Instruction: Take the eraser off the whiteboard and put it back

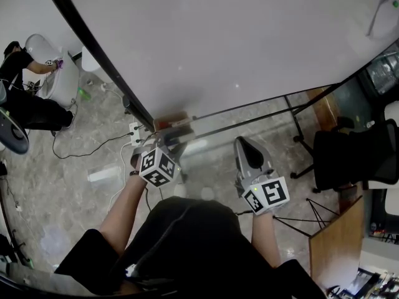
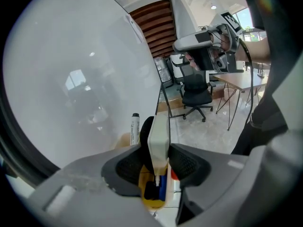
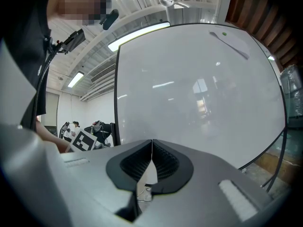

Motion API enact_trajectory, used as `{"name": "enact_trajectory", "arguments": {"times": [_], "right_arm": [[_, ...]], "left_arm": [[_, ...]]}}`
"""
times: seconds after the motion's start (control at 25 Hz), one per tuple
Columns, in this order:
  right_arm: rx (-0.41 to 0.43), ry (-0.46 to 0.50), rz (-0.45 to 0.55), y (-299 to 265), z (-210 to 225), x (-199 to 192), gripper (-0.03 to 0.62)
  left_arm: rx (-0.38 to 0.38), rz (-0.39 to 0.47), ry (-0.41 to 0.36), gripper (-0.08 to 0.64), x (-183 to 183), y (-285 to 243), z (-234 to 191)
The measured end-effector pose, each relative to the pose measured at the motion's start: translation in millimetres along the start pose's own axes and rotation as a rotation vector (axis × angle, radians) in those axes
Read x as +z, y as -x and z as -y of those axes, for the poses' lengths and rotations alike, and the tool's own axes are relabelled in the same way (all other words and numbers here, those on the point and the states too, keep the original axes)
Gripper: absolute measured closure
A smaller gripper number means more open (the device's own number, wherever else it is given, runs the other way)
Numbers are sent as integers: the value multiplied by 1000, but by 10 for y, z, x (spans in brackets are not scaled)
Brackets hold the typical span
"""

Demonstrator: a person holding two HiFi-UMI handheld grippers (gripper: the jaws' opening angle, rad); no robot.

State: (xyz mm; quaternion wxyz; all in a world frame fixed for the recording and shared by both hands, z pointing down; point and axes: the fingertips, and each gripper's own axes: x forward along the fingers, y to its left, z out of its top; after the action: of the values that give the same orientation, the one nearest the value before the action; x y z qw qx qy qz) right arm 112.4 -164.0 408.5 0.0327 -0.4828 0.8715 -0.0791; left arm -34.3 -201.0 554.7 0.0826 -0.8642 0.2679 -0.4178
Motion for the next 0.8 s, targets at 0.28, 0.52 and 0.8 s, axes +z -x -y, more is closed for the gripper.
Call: {"name": "enact_trajectory", "arguments": {"times": [0.28,0.52,0.8], "right_arm": [[3,5,-3,-6,-14,-8,581],[1,6,-6,19,-24,12,581],[3,8,-7,34,-37,8,581]], "left_arm": [[5,1,9,374,-22,-11,-3],[11,2,11,367,-16,7,-14],[16,2,16,360,-22,11,-14]]}}
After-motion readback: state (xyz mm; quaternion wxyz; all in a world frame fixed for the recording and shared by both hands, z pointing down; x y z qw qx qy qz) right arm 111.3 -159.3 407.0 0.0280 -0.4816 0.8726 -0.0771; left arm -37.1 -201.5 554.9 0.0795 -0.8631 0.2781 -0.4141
